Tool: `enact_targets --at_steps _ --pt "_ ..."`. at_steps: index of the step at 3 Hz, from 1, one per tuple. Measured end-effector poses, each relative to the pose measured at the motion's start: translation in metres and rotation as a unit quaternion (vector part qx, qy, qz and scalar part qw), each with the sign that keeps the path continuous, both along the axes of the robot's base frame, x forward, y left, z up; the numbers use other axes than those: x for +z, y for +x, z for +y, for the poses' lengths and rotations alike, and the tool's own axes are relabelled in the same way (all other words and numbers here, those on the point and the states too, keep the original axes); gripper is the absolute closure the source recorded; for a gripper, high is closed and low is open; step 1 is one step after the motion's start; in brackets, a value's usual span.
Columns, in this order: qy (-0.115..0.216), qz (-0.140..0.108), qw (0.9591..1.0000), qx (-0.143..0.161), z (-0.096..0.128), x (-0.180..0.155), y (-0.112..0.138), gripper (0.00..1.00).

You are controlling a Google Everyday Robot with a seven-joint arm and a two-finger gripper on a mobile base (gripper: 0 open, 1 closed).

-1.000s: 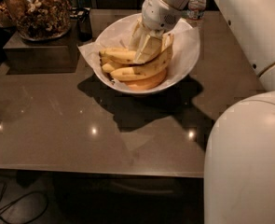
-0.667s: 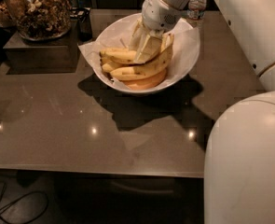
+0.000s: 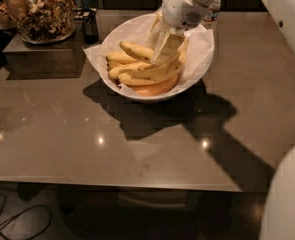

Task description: Pick banana from white bowl

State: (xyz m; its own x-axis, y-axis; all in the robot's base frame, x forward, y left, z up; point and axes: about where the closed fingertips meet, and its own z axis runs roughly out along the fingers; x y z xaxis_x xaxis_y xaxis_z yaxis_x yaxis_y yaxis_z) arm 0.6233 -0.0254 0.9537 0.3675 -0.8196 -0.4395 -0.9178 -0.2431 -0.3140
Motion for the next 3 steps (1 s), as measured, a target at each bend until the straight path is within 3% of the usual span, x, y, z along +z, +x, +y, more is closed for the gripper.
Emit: enact_targets --at_steps 1,2,3 --pt "0.016 -0.055 0.9979 -0.03 -0.007 0.036 -0.04 1.0" --pt "0.046 -0.111 0.9908 -0.063 -0.007 0.073 -0.098 1.0" --pt "0.073 -0.138 0.9824 -0.102 -0.005 0.082 -0.15 1.0"
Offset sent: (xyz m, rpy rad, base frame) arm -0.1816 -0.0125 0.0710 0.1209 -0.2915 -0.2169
